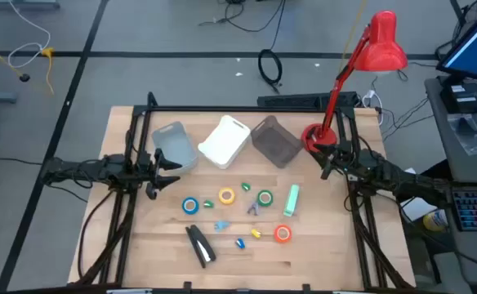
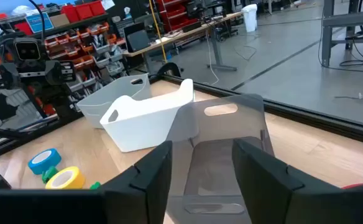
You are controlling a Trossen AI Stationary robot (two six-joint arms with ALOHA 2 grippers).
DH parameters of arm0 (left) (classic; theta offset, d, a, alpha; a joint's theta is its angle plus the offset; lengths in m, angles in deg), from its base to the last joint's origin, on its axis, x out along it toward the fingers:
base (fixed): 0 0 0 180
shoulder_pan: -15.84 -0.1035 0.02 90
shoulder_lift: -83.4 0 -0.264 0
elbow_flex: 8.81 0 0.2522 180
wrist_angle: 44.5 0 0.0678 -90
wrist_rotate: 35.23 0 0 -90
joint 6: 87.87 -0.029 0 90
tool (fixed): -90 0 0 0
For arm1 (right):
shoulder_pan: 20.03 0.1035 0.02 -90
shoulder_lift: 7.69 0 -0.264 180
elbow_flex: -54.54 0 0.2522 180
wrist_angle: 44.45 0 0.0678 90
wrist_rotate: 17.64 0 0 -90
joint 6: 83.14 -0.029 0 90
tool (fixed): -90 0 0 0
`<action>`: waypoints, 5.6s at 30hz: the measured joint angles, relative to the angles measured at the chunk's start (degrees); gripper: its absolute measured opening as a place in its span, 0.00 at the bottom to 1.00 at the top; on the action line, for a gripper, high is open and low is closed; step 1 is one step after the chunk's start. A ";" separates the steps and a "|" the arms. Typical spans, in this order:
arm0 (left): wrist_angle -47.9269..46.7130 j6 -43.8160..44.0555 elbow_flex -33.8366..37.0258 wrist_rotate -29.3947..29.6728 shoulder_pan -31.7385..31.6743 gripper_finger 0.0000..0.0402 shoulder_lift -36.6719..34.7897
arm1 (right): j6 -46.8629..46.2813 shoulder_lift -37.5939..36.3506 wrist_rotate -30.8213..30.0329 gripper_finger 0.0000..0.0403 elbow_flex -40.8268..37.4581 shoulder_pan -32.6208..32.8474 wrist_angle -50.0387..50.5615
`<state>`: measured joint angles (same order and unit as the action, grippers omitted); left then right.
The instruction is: Pick and place Stapler, Stapler remover, tape
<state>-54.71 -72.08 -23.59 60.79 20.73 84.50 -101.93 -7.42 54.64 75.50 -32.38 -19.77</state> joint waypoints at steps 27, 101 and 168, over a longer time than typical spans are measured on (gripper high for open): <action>0.02 -0.02 0.00 0.00 0.00 0.59 0.00 | -0.01 0.02 0.00 0.40 0.00 0.01 0.00; 0.98 0.69 -0.01 6.12 0.01 0.59 0.00 | -21.25 43.94 28.53 0.23 41.16 8.95 16.05; -0.44 -3.65 0.02 7.58 0.01 0.59 0.02 | -86.36 62.07 31.16 0.54 47.35 18.31 38.56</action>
<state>-55.14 -75.73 -23.57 68.38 20.74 84.53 -188.29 54.65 85.81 122.85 -14.07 18.79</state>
